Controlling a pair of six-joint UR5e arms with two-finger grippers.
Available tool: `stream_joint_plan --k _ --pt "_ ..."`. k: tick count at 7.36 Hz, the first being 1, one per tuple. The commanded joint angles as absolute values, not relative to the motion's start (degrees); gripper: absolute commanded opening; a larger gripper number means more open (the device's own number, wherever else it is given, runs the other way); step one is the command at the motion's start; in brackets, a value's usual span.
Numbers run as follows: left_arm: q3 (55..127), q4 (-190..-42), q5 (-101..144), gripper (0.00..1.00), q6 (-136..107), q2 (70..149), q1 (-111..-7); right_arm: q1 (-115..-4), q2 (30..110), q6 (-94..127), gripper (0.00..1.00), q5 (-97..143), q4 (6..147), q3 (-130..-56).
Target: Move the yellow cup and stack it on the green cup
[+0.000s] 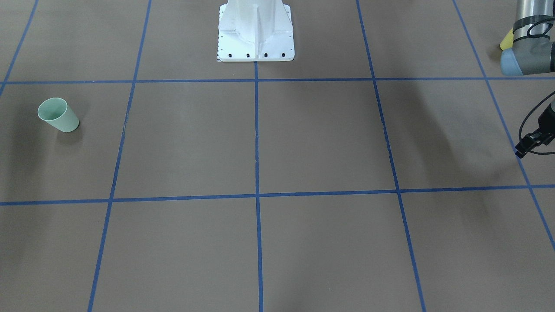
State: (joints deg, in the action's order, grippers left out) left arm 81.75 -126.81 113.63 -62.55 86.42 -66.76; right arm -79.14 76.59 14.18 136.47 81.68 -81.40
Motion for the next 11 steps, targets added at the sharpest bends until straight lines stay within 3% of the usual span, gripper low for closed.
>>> stream_joint_plan --k 1,3,6,8,11 --pt "82.18 -126.48 107.43 1.0 -84.54 83.95 -64.44 -78.32 76.55 14.15 1.0 136.23 80.07 -81.21" --pt "82.61 -117.59 96.81 1.0 -95.91 79.63 -59.35 -77.87 76.64 14.24 1.0 136.67 79.98 -81.39" --pt "93.48 -87.99 94.13 1.0 -113.3 79.45 -52.25 -77.87 80.41 14.06 1.0 136.93 79.98 -87.08" --pt "104.44 -63.32 95.0 1.0 -128.86 79.45 -47.65 -77.61 80.86 13.97 1.0 136.76 79.98 -87.63" --pt "103.55 -57.3 97.27 0.99 -145.23 76.39 -43.35 -76.2 80.95 13.8 1.0 136.85 79.98 -87.8"
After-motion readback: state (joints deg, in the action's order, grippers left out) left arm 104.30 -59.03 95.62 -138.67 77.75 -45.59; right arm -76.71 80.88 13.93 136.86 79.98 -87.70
